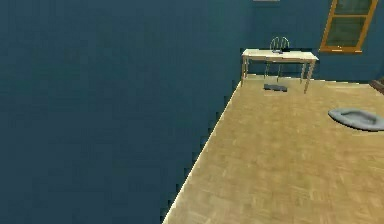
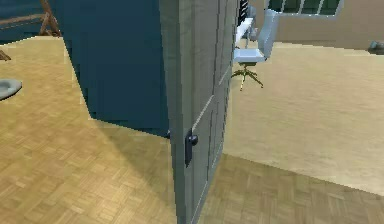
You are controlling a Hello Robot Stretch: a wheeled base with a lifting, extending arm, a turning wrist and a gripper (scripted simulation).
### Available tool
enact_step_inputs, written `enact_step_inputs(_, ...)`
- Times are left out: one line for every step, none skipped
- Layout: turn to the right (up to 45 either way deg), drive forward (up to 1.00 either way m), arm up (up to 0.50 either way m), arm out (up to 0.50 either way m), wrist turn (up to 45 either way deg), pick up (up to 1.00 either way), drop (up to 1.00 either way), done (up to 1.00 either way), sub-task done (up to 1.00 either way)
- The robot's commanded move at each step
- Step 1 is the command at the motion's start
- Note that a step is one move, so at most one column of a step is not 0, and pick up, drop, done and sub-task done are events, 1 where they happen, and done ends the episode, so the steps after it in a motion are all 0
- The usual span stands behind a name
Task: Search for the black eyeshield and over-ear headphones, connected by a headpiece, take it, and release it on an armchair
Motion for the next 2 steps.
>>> enact_step_inputs(18.0, 0.0, 0.0, 0.0, 0.0, 0.0, 0.0, 0.0, 0.0)
enact_step_inputs(0.0, 0.45, 0.0, 0.0, 0.0, 0.0, 0.0, 0.0, 0.0)
